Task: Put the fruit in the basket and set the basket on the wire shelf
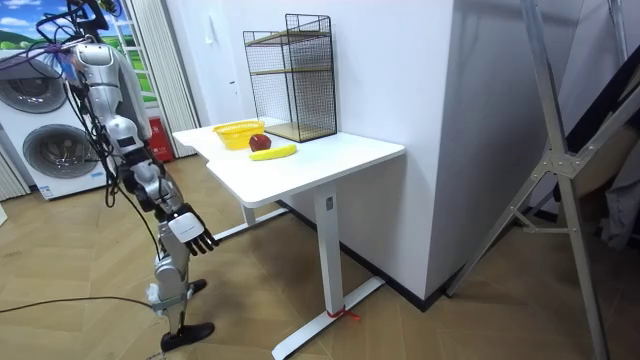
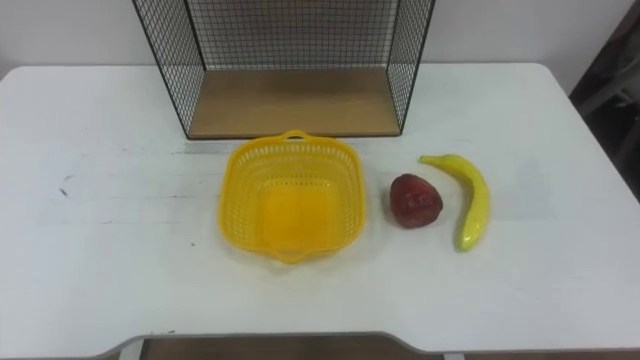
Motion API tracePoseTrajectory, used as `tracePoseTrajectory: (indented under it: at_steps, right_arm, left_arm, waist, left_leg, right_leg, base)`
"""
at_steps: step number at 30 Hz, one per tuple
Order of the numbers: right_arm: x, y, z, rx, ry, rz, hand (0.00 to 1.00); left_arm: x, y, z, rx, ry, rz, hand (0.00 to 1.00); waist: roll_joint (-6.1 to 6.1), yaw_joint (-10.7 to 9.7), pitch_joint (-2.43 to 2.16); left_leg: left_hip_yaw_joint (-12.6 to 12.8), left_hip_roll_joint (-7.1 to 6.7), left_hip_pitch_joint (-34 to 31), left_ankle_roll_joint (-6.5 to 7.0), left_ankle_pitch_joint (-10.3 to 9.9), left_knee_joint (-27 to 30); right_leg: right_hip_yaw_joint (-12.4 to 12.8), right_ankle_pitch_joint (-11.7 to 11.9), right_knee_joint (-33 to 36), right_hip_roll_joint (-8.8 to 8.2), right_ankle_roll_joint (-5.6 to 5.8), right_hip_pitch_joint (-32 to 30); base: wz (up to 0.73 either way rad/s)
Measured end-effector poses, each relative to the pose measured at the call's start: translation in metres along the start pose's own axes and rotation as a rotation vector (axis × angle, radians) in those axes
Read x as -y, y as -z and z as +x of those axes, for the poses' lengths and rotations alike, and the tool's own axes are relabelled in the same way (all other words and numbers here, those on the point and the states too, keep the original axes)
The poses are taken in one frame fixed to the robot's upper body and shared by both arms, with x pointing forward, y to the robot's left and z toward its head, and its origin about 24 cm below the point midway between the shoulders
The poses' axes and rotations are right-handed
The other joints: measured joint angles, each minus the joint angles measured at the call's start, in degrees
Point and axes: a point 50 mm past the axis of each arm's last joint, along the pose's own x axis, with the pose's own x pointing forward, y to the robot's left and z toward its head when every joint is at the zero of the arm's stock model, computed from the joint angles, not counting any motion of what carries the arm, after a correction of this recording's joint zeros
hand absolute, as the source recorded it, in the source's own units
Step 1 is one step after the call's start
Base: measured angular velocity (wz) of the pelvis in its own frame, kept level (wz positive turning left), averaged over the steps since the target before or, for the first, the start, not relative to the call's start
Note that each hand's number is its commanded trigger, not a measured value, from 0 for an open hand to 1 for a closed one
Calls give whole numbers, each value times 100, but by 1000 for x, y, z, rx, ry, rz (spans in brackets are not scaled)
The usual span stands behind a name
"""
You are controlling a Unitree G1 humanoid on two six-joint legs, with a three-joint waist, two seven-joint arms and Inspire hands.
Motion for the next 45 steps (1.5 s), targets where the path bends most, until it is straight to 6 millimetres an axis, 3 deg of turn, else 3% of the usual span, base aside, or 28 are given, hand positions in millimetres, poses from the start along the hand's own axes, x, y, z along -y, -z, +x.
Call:
tracePoseTrajectory:
  at_steps: [4, 7, 12, 18, 22, 27, 31, 39, 45]
  right_arm:
    - [2, 5, -1, -30, 12, 107, 0]
    - [5, 14, -2, -50, 25, 209, 0]
    - [17, 37, -9, -86, 86, 503, 0]
    - [32, 54, -16, -84, 186, 837, 0]
    - [39, 56, -18, -64, 247, 1030, 0]
    - [50, 49, -18, -18, 339, 1361, 0]
    - [59, 40, -20, 9, 401, 1459, 0]
    - [109, -11, -37, 206, 634, 1654, 0]
    - [139, -50, -63, 322, 830, 1630, 0]
  left_arm:
    - [1, 0, 0, -2, -11, -16, 0]
    - [2, 2, 0, -9, -12, -96, 0]
    - [-3, 16, -2, -54, -39, -280, 0]
    - [-10, 43, -8, -123, -118, -386, 0]
    - [-13, 48, -10, -138, -146, -412, 0]
    - [-17, 51, -10, -150, -175, -463, 0]
    - [-21, 57, -12, -163, -188, -491, 0]
    - [-35, 58, -14, -153, -268, -520, 0]
    - [-38, 49, -12, -108, -265, -501, 0]
  waist:
    - [0, -3, -9]
    - [22, -2, 18]
    - [64, -10, 25]
    - [68, -181, -8]
    - [52, -225, -19]
    - [-39, -378, -63]
    - [-95, -511, -64]
    - [-148, -783, -57]
    - [-210, -800, -53]
  left_leg:
    - [-1, 0, 12, 0, 0, 9]
    - [1, 1, 91, 2, -3, 5]
    - [0, 3, 165, 5, -35, 2]
    - [3, 3, 197, 3, -42, 9]
    - [53, 6, 290, 5, -42, 16]
    - [76, 5, 385, 15, -50, 23]
    - [73, 3, 331, 25, -57, 57]
    - [81, -23, 259, 31, -58, 1]
    - [111, -30, 184, 32, -58, -3]
  right_leg:
    - [-3, 1, 21, -2, -1, 3]
    - [-4, 0, 31, -4, -1, 88]
    - [1, -5, 21, -2, 9, 186]
    - [38, -13, 30, -3, 16, 213]
    - [115, -16, 84, -11, 17, 239]
    - [132, -45, 101, -21, 21, 279]
    - [108, -62, 116, -39, 22, 271]
    - [168, -73, 227, -50, 37, 112]
    - [223, -99, 286, -56, 42, -18]
  base:
    - [0]
    - [0]
    - [0]
    - [0]
    - [-8]
    - [-3]
    - [2]
    - [-2]
    - [-2]
